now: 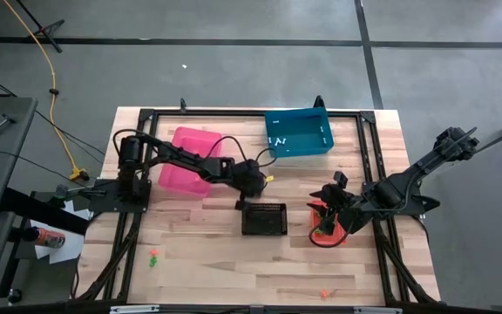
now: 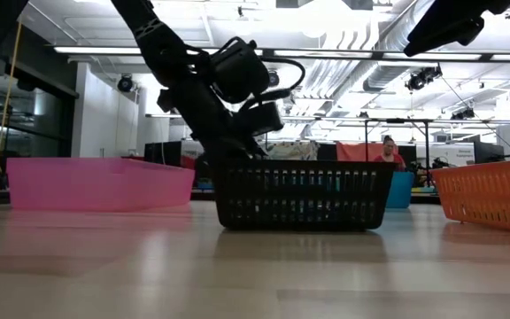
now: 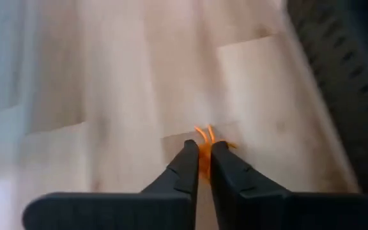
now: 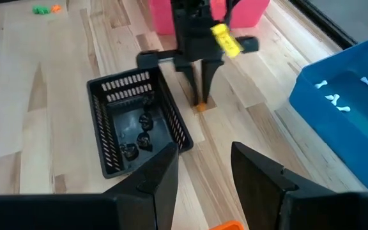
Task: Sort Halloween decoration
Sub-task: Put the orange spider toy into the pink bin
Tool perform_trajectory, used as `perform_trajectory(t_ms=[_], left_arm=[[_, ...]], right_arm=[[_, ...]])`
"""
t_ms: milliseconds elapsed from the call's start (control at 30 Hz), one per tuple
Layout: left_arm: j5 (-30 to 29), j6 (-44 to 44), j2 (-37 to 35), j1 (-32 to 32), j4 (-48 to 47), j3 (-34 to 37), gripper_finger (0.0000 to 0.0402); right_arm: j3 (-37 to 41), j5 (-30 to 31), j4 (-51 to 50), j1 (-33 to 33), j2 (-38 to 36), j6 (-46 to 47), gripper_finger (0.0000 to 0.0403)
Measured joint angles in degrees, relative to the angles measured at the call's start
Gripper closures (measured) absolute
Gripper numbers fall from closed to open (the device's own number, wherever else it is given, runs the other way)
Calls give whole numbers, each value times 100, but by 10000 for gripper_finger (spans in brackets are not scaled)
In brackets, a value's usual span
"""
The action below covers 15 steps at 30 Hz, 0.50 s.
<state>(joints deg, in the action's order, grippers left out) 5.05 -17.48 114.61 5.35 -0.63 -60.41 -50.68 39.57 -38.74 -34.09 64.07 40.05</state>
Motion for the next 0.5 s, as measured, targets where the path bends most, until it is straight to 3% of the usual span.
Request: perform_trajectory(t_ms=[233, 500], left_arm=[[-450, 28, -350, 35, -282, 45, 401], [-964, -217, -1486, 76, -1142, 47, 401]], right_arm=[[0, -56, 0, -2, 0, 8, 263], [0, -74, -2, -2, 0, 15, 263]])
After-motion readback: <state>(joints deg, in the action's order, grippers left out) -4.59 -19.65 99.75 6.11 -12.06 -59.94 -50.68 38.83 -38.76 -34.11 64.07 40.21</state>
